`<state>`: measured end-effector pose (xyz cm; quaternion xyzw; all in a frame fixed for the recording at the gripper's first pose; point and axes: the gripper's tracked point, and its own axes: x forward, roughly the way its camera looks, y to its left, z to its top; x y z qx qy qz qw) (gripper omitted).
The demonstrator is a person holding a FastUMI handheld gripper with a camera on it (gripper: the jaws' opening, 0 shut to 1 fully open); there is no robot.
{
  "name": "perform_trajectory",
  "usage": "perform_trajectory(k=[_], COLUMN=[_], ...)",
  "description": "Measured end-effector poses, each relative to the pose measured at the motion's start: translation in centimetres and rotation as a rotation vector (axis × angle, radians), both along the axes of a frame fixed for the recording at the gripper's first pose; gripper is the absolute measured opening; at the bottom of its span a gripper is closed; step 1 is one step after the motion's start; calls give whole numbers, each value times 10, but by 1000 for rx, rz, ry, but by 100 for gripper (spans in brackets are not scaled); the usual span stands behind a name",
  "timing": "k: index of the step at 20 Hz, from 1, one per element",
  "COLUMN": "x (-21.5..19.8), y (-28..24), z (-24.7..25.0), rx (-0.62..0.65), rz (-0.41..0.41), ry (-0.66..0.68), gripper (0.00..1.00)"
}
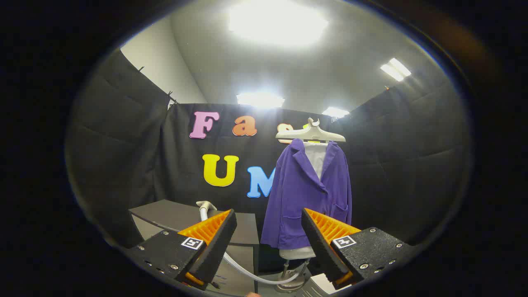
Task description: Iron the clothes twice with a garment steamer, once on the left side and once on the right side.
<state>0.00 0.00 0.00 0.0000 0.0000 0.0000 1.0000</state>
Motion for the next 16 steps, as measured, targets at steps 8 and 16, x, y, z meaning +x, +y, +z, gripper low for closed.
perform_trajectory(k=[8,16], x=[-1,7], y=[-15,-56], z=[-33,-35], rx=[-28,0], rz=[19,87], ry=[46,87], gripper=[97,97])
